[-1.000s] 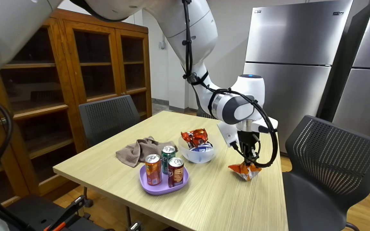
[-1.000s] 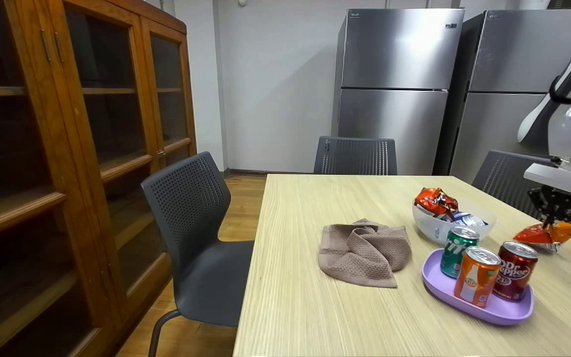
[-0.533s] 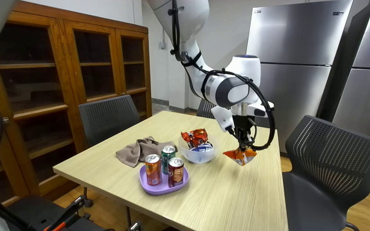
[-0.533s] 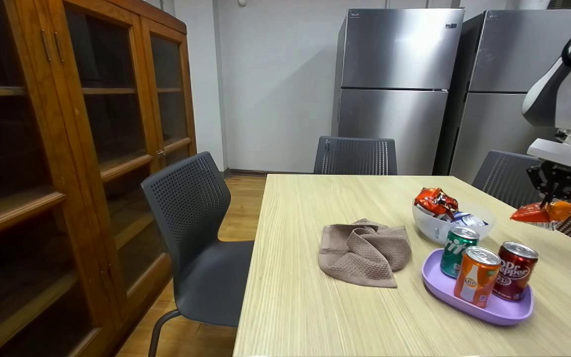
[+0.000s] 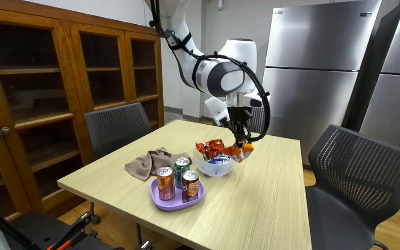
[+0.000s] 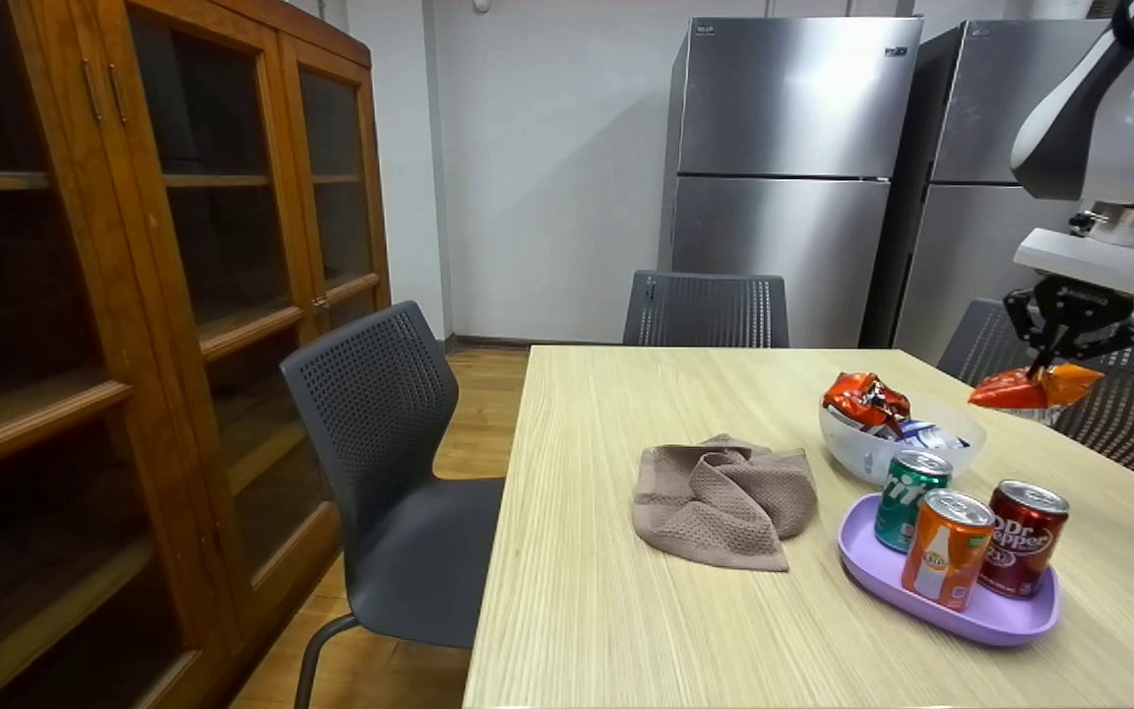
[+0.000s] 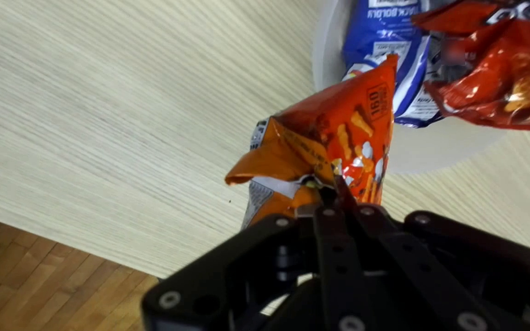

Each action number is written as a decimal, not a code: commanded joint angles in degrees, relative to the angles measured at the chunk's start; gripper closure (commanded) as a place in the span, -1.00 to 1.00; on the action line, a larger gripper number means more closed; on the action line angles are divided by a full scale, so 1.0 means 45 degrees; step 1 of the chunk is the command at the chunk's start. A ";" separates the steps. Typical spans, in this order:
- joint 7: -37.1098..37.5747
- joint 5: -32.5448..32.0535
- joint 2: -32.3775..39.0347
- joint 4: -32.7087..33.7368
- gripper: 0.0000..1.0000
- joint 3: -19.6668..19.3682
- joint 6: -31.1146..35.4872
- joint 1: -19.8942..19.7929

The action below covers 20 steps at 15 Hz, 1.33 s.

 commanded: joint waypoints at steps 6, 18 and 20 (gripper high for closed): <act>-0.0094 -0.0087 -0.0738 -0.0610 1.00 0.0757 -0.0058 0.0812; -0.0223 0.0216 0.0446 0.0320 1.00 0.1249 -0.0266 0.0725; -0.0198 0.0252 0.0726 0.0564 1.00 0.1268 -0.0202 0.0712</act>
